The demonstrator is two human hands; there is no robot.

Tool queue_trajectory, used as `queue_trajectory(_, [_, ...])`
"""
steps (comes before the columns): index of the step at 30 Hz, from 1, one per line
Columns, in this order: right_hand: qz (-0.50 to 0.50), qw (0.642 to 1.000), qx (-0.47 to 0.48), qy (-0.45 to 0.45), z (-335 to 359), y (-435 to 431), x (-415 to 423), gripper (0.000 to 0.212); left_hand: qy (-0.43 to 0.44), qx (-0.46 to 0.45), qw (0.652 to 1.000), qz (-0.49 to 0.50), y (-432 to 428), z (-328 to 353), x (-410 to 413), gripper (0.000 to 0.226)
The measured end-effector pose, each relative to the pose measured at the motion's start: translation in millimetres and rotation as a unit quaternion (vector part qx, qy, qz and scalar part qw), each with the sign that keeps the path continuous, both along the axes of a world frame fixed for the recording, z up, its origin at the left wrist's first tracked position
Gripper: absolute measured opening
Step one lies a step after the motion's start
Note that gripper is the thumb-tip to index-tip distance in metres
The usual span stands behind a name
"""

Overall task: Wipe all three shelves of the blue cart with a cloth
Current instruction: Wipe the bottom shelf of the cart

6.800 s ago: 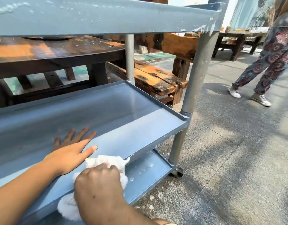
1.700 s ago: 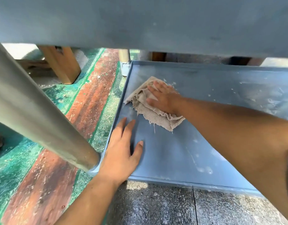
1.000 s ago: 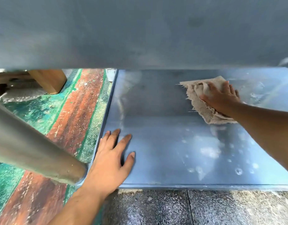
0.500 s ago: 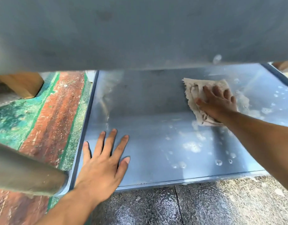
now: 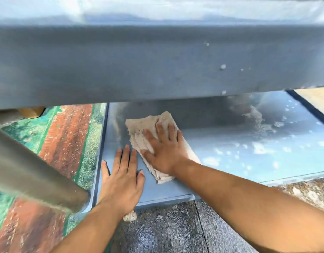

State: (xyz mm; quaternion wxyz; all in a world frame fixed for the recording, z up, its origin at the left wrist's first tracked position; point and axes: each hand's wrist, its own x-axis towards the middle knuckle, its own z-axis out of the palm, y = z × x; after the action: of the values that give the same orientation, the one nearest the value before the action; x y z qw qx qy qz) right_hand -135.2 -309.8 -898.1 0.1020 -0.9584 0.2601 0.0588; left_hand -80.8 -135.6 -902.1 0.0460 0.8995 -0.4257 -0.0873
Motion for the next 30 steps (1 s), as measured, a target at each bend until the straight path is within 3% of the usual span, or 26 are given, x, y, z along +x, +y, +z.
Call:
queue_trajectory(9, [0.072, 0.997, 0.014, 0.028, 7, 11, -98, 0.084, 0.005, -0.006, 1.000, -0.005, 4, 3, -8, 0.066])
queue_trajectory(21, [0.094, 0.994, -0.025, 0.054, 16, -165, -237, 0.076, -0.015, 0.013, 0.999, 0.038, 0, 3, 0, 0.076])
queue_trajectory(26, [0.026, 0.996, -0.048, 0.074, 21, -221, -286, 0.079, -0.031, 0.028, 0.998, 0.045, -1, 2, 0, 0.081])
queue_trajectory(30, [0.004, 0.997, -0.052, 0.060, 18, -213, -282, 0.077, -0.055, 0.038, 0.996, 0.058, -8, 0, -8, 0.076])
